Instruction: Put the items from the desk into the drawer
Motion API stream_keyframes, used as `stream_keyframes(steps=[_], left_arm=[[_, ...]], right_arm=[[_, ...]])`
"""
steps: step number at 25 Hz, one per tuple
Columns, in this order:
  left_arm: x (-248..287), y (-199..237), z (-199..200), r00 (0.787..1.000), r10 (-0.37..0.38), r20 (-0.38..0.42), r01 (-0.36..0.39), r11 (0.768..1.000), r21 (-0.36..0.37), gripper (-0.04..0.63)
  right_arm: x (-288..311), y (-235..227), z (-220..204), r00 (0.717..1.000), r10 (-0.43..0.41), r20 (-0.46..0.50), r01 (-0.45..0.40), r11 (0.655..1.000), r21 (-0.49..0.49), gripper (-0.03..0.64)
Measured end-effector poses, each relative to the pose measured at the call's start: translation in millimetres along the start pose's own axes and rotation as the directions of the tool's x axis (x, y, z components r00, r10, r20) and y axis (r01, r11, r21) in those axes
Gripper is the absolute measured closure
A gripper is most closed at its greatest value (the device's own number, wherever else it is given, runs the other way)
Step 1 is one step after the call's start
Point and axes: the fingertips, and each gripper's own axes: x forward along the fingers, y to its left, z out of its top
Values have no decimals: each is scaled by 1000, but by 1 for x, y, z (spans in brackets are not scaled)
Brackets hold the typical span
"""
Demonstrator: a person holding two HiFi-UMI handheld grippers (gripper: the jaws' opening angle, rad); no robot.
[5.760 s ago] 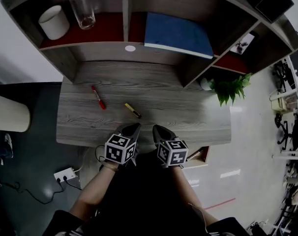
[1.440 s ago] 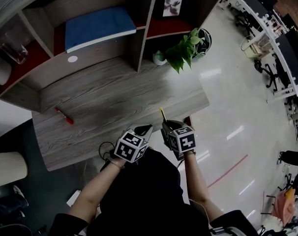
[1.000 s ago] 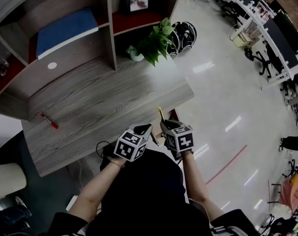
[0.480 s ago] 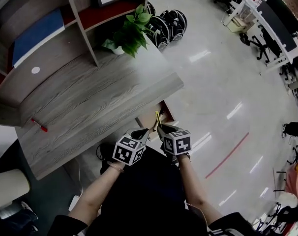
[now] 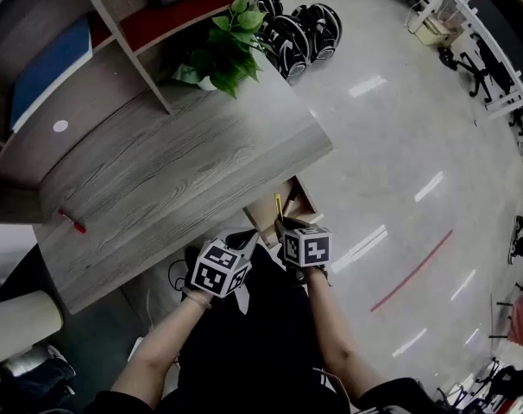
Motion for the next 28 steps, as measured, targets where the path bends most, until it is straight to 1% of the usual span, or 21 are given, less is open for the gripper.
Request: stream_keyframes(steps=[3, 6, 9, 10, 11, 12, 13, 14, 18, 25, 27, 28], left_arm=[[-1, 5, -2, 1000, 15, -3, -15, 1000, -13, 578], [-2, 10, -5, 1000, 28, -1, -28, 999, -36, 578], [-4, 12, -5, 999, 38, 3, -37, 998, -53, 578], [-5, 13, -5, 999, 40, 6, -40, 998, -56, 578], [-5, 14, -3, 999, 42, 10, -42, 997, -59, 578], [-6, 15, -2, 999, 45, 14, -44, 997, -63, 578], [-6, 17, -1, 999, 47, 17, -46, 997, -67, 578], [-5, 18, 0, 999, 49, 21, -48, 996, -71, 578], [-4, 19, 4, 998, 50, 33, -48, 996, -76, 578], [-6, 15, 7, 998, 41, 45, -38, 997, -71, 578], [-7, 13, 9, 998, 36, 51, -33, 997, -68, 578], [-8, 12, 10, 998, 35, 54, -31, 997, -69, 578]], right_arm=[[13, -4, 1, 1000, 10, 3, -10, 999, 33, 551], [20, -8, 7, 1000, -4, 16, 3, 998, 59, 549], [25, -11, 18, 998, -29, 59, 23, 995, 93, 548], [27, -8, 24, 997, -16, 80, 7, 994, 111, 540], [29, -3, 28, 995, 14, 95, -26, 991, 132, 490], [31, 3, 32, 994, 45, 103, -61, 986, 155, 376], [33, 8, 34, 992, 63, 109, -81, 982, 170, 323], [33, 10, 36, 991, 68, 113, -87, 981, 172, 319], [32, 16, 35, 991, 75, 107, -88, 989, 123, 316], [21, 15, 27, 994, 63, 89, -74, 990, 117, 316], [18, 13, 25, 995, 50, 91, -60, 991, 117, 341], [16, 12, 25, 995, 39, 97, -50, 992, 119, 373]])
